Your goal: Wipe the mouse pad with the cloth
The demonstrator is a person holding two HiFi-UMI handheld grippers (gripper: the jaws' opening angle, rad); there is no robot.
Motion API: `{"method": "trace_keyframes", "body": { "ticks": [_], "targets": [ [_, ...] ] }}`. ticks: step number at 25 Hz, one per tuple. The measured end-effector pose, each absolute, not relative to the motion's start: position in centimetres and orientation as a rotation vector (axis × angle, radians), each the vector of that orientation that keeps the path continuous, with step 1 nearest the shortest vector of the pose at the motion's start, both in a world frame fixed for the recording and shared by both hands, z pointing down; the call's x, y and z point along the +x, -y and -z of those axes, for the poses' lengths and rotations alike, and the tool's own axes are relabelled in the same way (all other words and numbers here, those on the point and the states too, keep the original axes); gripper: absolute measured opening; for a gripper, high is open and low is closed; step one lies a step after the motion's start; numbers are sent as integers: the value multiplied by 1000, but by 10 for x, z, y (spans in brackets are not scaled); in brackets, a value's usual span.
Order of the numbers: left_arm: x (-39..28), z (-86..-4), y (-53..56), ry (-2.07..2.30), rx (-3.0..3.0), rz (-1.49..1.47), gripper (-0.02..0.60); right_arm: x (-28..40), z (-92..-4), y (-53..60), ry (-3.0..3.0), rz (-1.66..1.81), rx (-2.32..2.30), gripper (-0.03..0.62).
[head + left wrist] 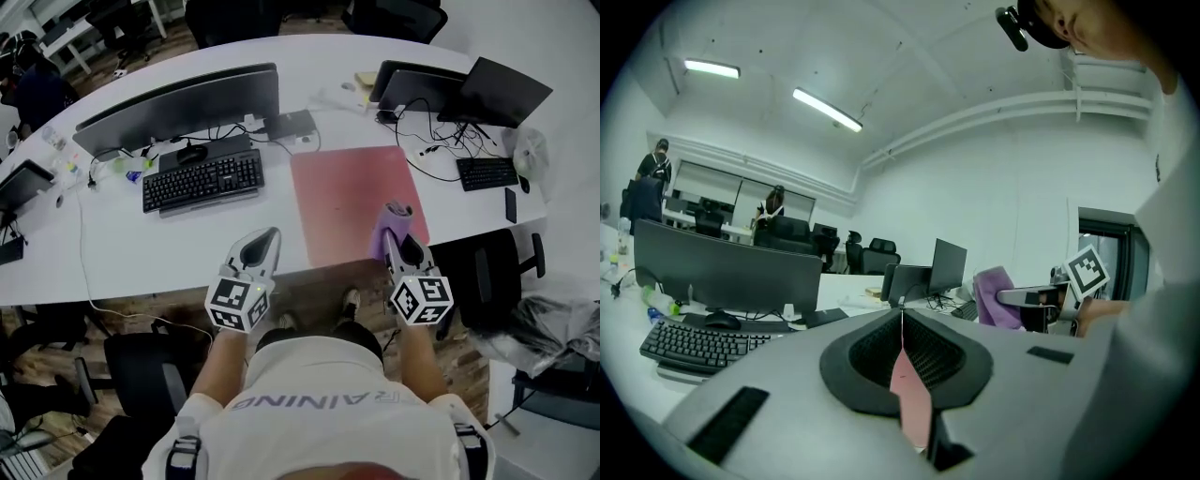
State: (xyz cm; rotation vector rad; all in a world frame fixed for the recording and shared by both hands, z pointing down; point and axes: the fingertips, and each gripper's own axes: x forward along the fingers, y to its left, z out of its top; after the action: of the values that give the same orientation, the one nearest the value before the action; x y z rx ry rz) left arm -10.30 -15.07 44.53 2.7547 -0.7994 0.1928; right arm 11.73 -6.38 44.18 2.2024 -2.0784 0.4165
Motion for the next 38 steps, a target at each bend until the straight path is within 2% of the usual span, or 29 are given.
{"method": "trace_keyframes", "body": {
  "ticks": [15, 21, 27, 38],
  "targets": [
    [25, -440, 210, 1097, 2670, -216, 32, 256, -461, 165, 2296, -479, 1970, 103],
    [39, -453, 222, 1252, 2578, -240, 32, 276, -489, 200, 2362, -541, 1800, 103],
    [24, -468, 236, 1286, 2513, -266, 32, 240, -517, 233, 2387, -654, 1650, 103],
    [-43, -505, 284, 1240, 2466, -317, 32, 102, -590, 315, 2359, -865, 1442, 103]
  ]
}}
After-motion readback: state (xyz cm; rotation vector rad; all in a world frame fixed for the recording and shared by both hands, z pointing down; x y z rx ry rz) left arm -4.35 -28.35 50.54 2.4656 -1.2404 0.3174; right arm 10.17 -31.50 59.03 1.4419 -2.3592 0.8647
